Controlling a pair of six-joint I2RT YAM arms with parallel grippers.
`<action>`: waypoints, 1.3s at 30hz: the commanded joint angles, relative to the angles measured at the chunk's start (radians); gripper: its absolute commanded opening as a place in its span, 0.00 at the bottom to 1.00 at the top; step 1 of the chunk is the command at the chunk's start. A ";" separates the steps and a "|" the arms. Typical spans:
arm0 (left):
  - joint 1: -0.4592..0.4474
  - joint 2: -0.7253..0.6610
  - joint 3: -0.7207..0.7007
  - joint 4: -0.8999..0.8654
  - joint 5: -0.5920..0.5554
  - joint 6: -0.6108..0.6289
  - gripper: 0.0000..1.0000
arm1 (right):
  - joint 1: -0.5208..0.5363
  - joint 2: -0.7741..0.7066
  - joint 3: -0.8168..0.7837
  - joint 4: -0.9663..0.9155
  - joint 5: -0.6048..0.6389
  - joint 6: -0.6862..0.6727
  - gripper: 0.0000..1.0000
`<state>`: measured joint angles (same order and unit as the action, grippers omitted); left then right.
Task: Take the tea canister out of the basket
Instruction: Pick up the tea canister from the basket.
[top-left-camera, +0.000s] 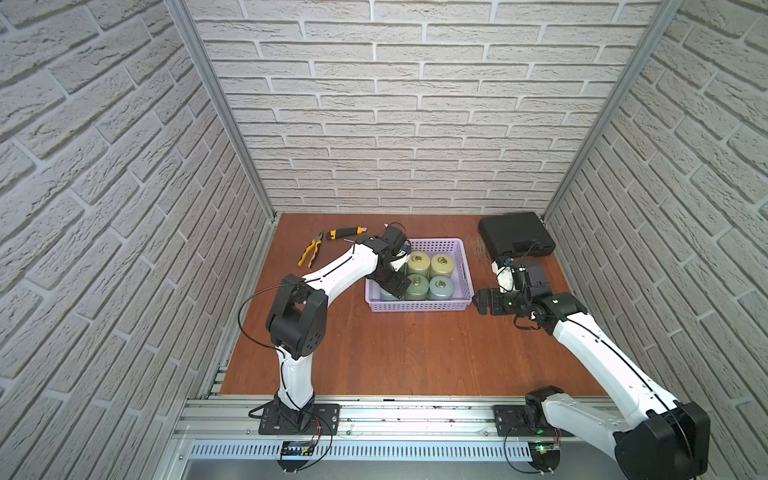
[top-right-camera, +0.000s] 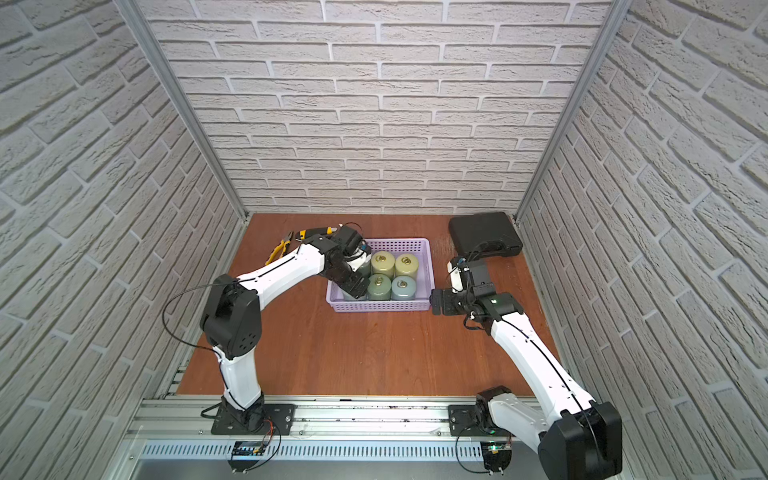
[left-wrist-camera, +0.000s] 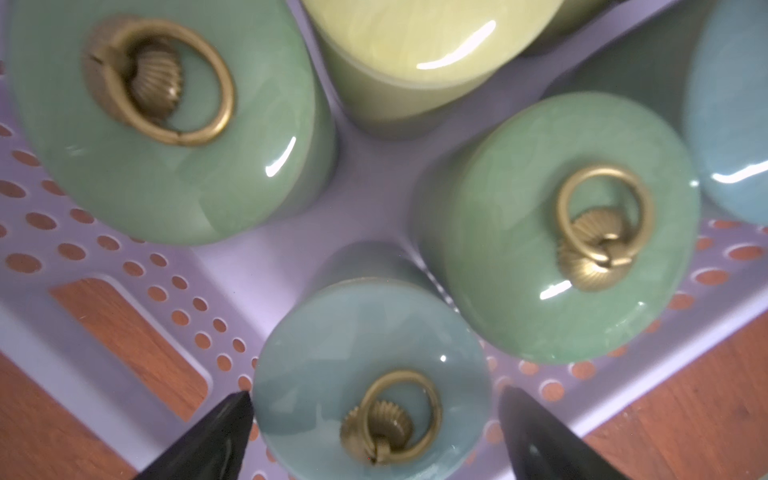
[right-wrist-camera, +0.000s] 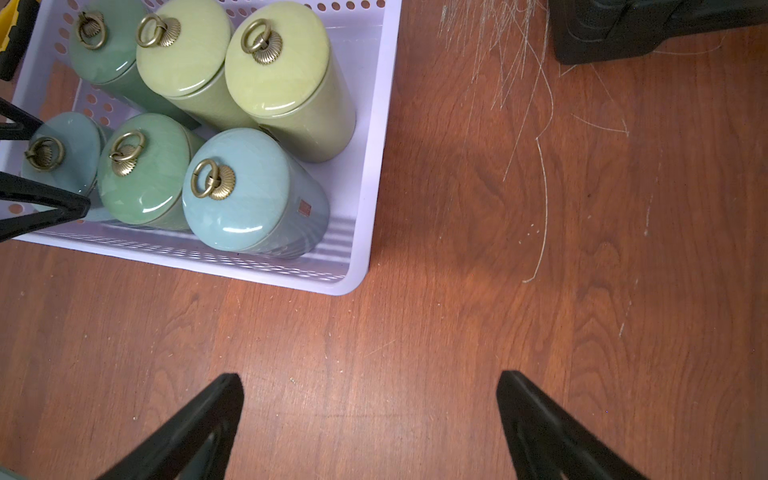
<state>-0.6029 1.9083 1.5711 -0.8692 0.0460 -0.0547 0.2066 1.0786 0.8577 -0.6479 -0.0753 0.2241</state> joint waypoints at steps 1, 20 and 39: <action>-0.003 0.015 0.017 -0.018 -0.005 0.026 0.98 | 0.000 -0.016 -0.006 -0.001 0.005 -0.008 1.00; -0.003 0.076 0.049 -0.033 -0.004 0.028 0.82 | 0.000 -0.048 -0.015 -0.023 0.020 -0.003 1.00; -0.002 -0.014 0.076 -0.049 -0.081 -0.067 0.52 | 0.000 -0.060 -0.025 -0.015 0.022 0.001 1.00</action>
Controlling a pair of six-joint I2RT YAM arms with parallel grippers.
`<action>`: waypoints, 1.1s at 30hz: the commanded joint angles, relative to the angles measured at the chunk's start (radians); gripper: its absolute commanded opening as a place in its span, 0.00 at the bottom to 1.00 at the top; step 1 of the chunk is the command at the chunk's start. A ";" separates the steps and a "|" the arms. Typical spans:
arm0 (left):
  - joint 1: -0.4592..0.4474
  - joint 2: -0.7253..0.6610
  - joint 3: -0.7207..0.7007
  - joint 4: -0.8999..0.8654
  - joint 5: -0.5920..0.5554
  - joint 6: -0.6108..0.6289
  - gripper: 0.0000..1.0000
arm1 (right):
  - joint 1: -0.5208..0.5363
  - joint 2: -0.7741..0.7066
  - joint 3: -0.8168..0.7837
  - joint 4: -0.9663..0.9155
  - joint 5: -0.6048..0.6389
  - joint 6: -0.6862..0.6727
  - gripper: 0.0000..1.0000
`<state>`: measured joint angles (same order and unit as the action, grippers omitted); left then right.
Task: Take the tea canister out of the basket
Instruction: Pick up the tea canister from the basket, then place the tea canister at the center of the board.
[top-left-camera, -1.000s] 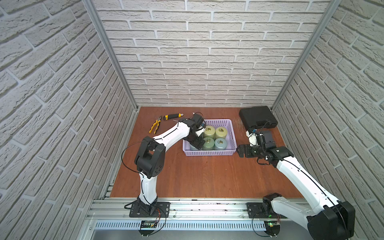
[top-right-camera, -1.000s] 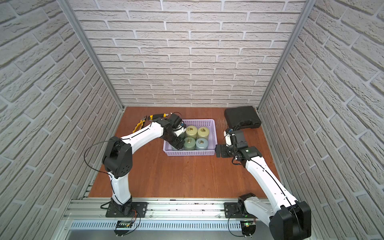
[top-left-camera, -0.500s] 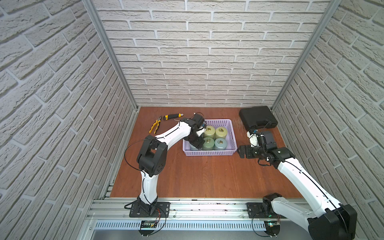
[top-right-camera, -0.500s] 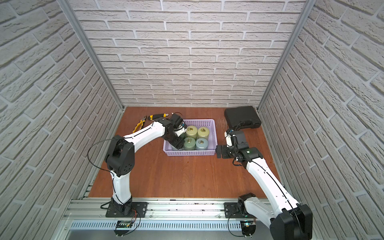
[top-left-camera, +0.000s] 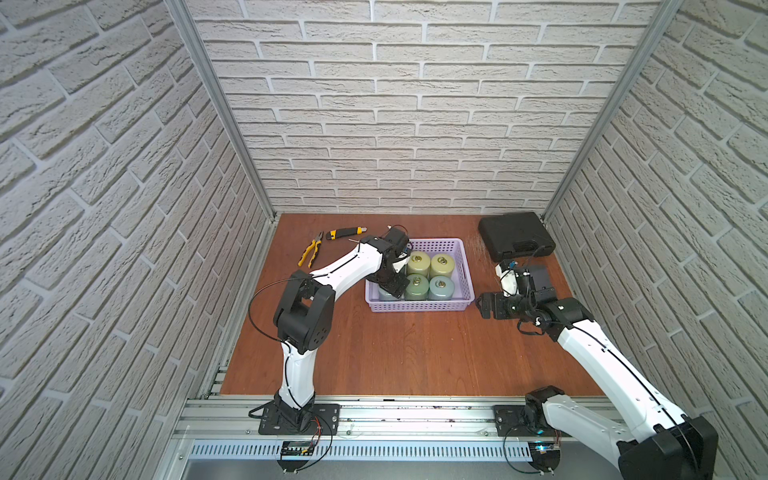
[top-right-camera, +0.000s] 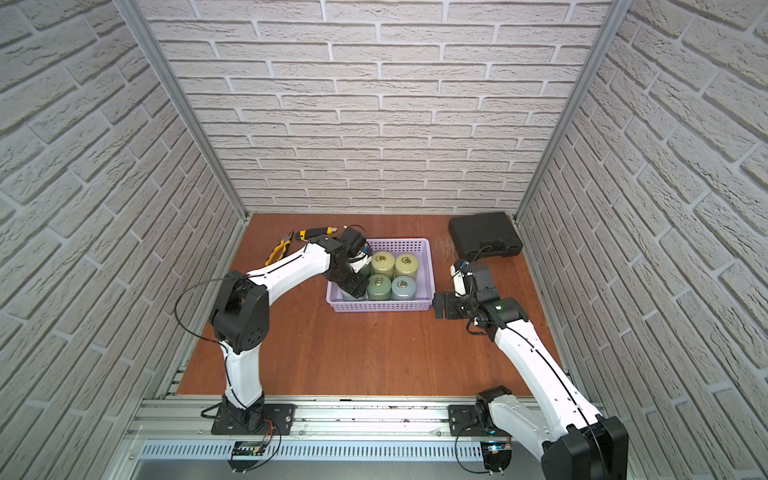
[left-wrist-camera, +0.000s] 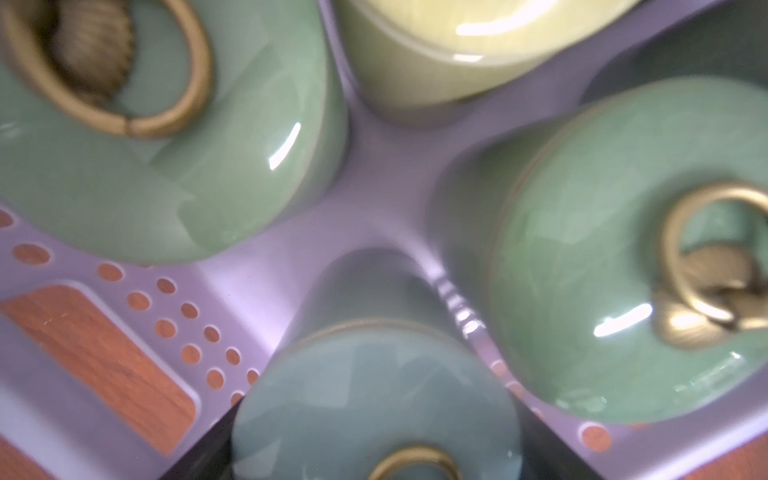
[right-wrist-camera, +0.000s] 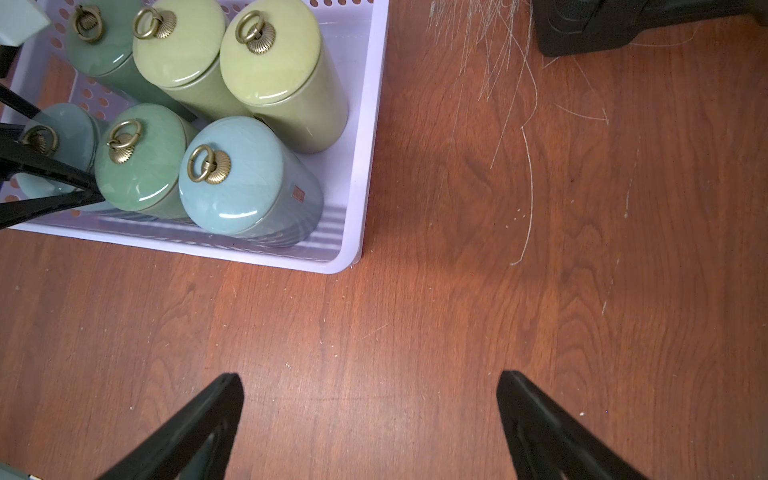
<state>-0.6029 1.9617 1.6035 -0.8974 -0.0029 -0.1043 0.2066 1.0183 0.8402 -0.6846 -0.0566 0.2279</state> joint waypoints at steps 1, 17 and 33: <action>-0.002 -0.076 0.048 -0.027 -0.040 -0.019 0.52 | 0.001 0.002 -0.004 0.022 0.001 -0.004 1.00; 0.002 -0.179 0.123 -0.129 -0.073 -0.016 0.50 | 0.000 0.019 0.013 0.035 -0.012 -0.005 1.00; -0.095 -0.368 0.010 -0.201 -0.082 -0.070 0.50 | 0.000 0.037 0.025 0.031 -0.037 -0.007 1.00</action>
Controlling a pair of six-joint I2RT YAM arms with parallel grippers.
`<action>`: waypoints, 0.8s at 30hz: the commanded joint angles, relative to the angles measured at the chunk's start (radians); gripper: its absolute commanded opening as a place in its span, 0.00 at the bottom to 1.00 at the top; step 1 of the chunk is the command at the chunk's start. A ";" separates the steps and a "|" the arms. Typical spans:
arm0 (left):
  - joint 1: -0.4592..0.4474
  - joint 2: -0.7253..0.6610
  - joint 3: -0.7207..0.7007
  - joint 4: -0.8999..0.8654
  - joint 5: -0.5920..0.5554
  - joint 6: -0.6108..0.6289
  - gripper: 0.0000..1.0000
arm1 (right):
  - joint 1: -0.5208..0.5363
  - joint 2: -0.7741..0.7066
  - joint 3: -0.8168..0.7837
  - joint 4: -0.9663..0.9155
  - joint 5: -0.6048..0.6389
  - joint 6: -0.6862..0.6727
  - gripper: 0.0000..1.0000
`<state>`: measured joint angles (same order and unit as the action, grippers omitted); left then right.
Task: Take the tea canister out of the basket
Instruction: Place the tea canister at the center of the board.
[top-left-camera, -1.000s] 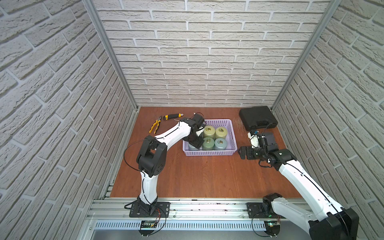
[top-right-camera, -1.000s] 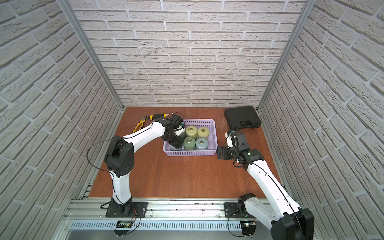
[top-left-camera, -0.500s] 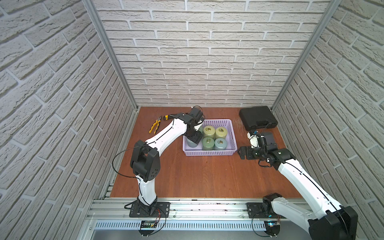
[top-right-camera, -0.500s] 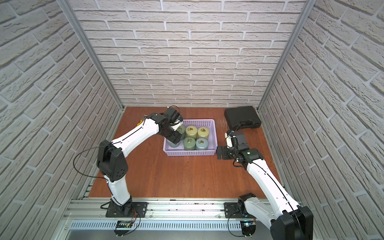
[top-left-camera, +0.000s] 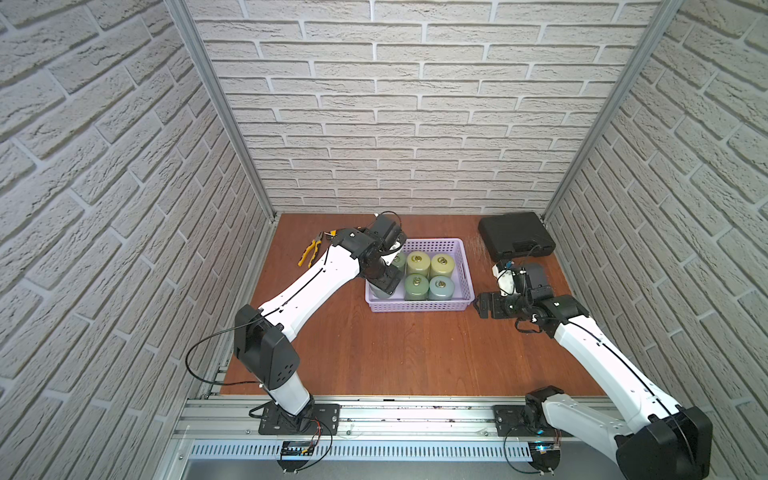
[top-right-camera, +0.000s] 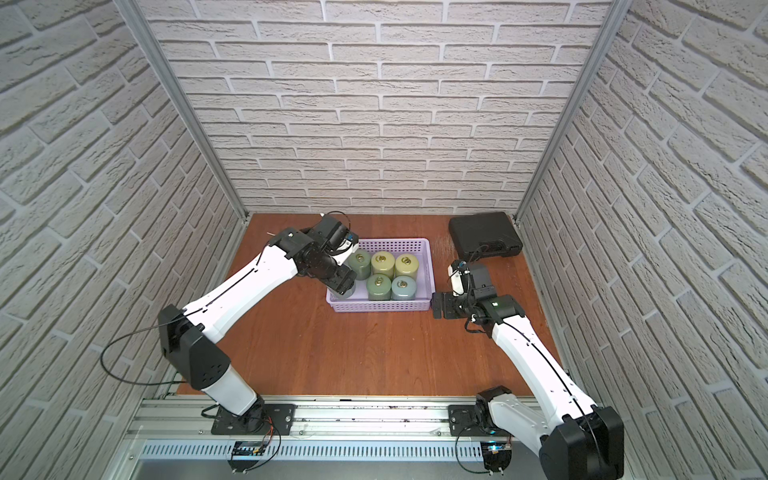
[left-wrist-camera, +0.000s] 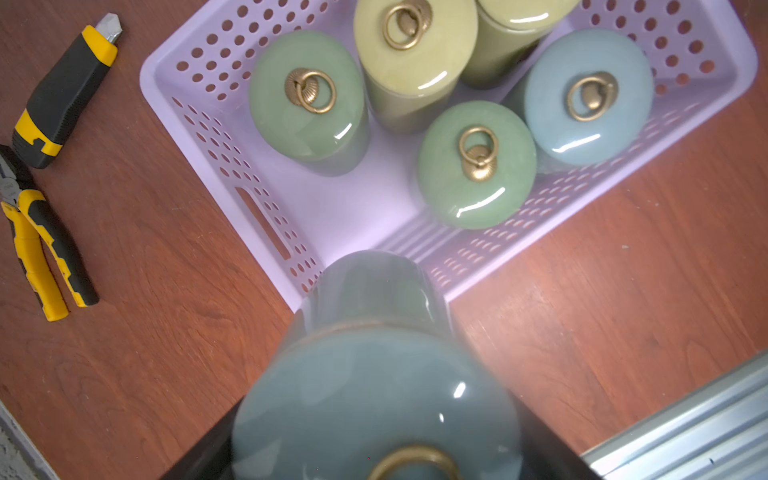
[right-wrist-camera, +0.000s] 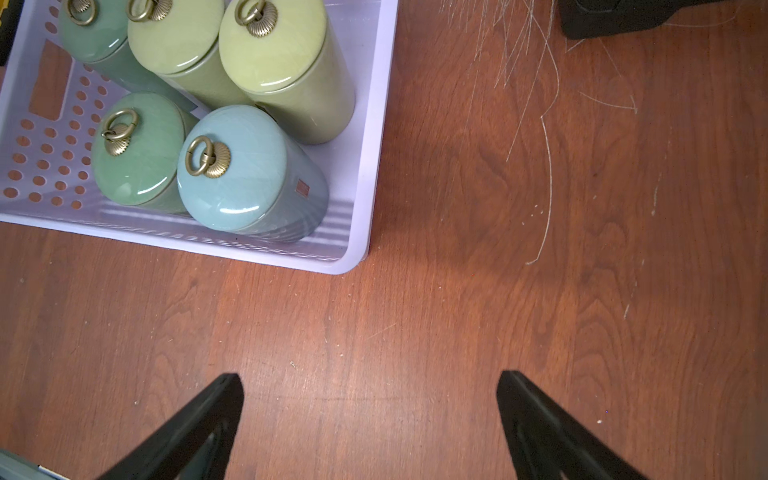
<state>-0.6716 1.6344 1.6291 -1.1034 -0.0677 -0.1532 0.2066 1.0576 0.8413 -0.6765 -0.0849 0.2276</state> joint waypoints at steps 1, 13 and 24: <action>-0.038 -0.050 -0.024 0.004 -0.018 -0.026 0.50 | 0.000 -0.003 0.024 0.022 -0.009 -0.007 1.00; -0.189 -0.107 -0.130 0.033 -0.024 -0.114 0.49 | 0.000 -0.001 0.021 0.013 -0.001 0.008 1.00; -0.336 -0.073 -0.185 0.113 0.000 -0.175 0.49 | -0.001 -0.047 0.012 -0.014 0.067 0.059 1.00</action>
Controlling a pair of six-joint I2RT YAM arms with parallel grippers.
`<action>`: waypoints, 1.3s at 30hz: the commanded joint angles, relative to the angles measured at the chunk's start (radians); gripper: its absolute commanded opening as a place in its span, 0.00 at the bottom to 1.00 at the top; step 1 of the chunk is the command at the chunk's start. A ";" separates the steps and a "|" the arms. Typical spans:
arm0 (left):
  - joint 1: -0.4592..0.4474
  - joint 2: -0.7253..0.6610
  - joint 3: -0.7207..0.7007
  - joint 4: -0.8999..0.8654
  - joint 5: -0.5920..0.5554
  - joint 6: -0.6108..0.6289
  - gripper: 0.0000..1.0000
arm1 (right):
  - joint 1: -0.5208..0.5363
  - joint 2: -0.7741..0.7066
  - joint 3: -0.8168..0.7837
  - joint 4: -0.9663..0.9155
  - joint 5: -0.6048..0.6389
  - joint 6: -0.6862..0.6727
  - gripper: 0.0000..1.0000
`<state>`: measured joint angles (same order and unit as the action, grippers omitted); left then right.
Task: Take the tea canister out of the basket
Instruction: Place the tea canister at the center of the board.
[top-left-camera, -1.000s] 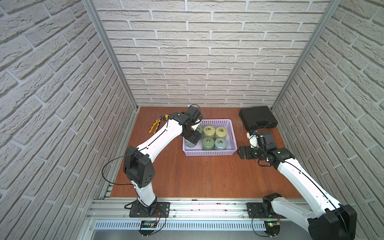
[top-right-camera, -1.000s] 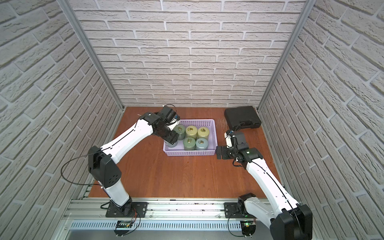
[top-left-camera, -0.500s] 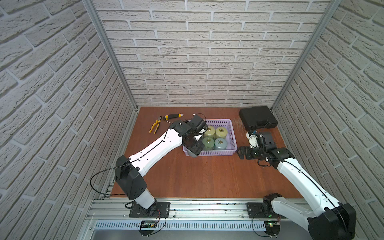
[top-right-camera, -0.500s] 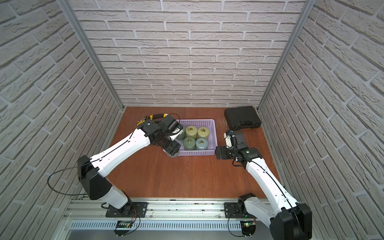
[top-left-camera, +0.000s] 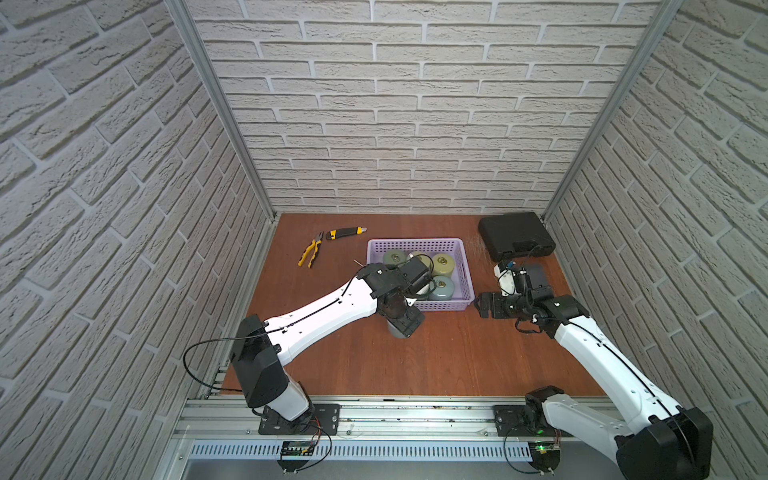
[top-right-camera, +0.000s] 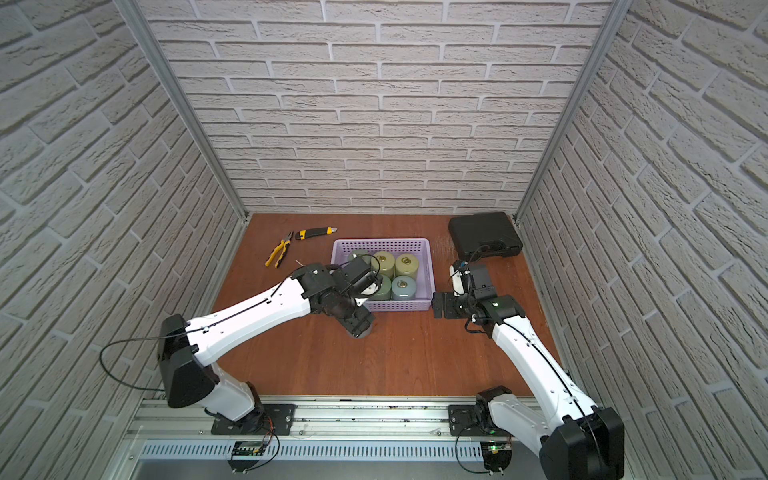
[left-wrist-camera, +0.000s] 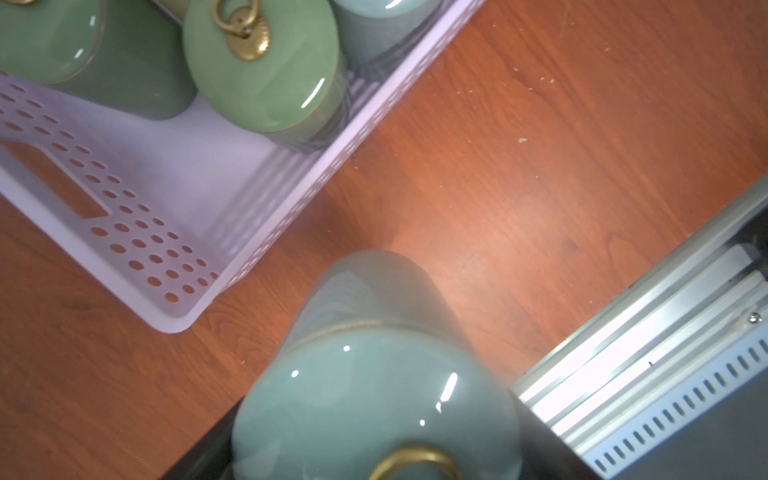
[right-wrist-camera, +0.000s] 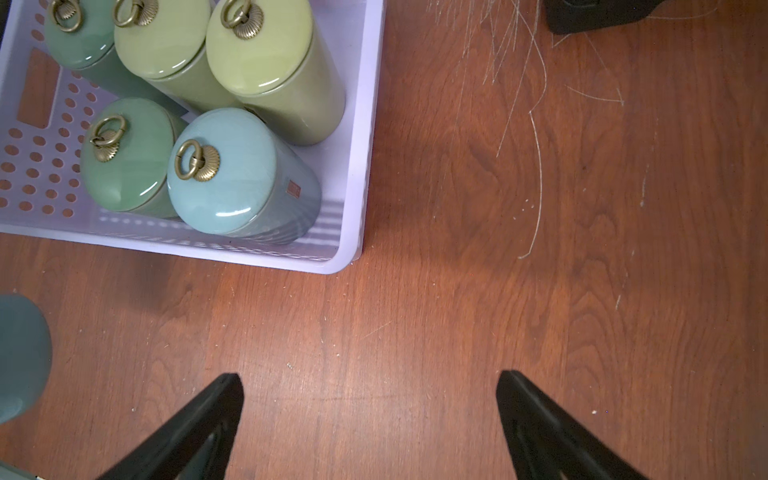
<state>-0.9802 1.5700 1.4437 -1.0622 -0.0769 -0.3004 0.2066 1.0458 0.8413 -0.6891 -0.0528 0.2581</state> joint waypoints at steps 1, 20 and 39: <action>-0.040 -0.001 -0.003 0.078 0.012 -0.031 0.49 | 0.000 -0.045 0.010 -0.005 0.044 0.034 1.00; -0.222 0.123 -0.032 0.161 0.021 -0.116 0.48 | 0.000 -0.134 -0.010 -0.066 0.106 0.084 1.00; -0.360 0.168 -0.068 0.168 -0.015 -0.204 0.48 | -0.001 -0.165 -0.035 -0.074 0.137 0.079 1.00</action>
<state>-1.3277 1.7367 1.3830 -0.9211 -0.0673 -0.4770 0.2066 0.8936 0.8185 -0.7609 0.0696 0.3340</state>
